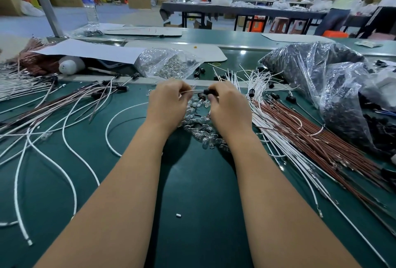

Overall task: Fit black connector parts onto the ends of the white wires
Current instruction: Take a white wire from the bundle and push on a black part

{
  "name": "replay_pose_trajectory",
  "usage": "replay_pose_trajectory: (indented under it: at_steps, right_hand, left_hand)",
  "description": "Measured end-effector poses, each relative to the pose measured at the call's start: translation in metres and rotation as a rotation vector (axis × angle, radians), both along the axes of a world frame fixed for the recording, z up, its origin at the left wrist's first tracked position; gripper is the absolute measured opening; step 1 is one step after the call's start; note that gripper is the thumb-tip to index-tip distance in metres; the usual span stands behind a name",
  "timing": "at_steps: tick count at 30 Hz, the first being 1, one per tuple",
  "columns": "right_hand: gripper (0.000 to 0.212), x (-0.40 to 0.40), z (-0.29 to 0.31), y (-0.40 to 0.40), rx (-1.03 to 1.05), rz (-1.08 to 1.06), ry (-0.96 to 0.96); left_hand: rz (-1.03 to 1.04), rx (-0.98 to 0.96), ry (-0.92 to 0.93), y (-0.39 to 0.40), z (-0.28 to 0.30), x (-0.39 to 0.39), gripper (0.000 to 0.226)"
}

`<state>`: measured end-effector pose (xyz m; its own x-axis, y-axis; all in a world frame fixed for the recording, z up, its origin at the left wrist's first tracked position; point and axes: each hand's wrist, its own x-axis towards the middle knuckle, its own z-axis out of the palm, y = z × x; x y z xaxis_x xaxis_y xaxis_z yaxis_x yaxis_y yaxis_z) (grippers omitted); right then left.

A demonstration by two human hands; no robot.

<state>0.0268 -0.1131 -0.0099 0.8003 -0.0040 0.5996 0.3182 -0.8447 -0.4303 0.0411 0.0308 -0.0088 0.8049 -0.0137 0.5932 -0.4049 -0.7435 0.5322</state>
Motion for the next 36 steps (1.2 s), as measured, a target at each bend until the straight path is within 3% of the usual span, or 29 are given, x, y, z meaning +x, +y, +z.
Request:
replay_pose_trajectory:
  at_steps: [4,6,9,13,20,22,26,30,36]
  right_hand:
    - [0.014,0.002,-0.001,-0.009,0.02,-0.138,-0.022]
    - [0.013,0.001,0.0,-0.005,0.002,-0.109,-0.004]
    - [0.015,-0.003,0.002,0.005,0.003,-0.021,0.011]
    - [0.016,-0.005,0.003,0.009,0.023,0.062,0.03]
    - [0.013,-0.002,0.002,0.004,0.013,0.051,0.065]
    - [0.012,-0.002,0.001,0.006,0.03,0.087,0.063]
    - [0.013,-0.002,0.0,0.009,0.09,0.14,0.076]
    - [0.024,0.0,0.0,0.006,0.275,0.116,0.076]
    - [0.011,0.001,0.002,0.002,0.439,0.096,0.118]
  left_hand:
    - [0.444,0.085,0.049,0.02,0.0,0.003,0.017]
    - [0.506,0.11,0.064,0.023,0.0,0.001,0.018]
    - [0.321,0.108,-0.069,0.015,0.002,-0.001,0.027]
    - [0.042,0.164,-0.152,0.003,0.003,-0.001,0.013]
    - [0.357,0.166,0.044,0.017,-0.005,0.004,0.014]
    - [0.282,0.15,0.006,0.013,-0.005,0.003,0.016]
    - [-0.088,0.071,-0.082,0.0,0.0,0.0,0.012]
    - [-0.086,-0.045,-0.017,0.002,-0.004,0.001,0.012]
    - [-0.06,-0.125,-0.004,0.005,-0.003,0.001,0.012]
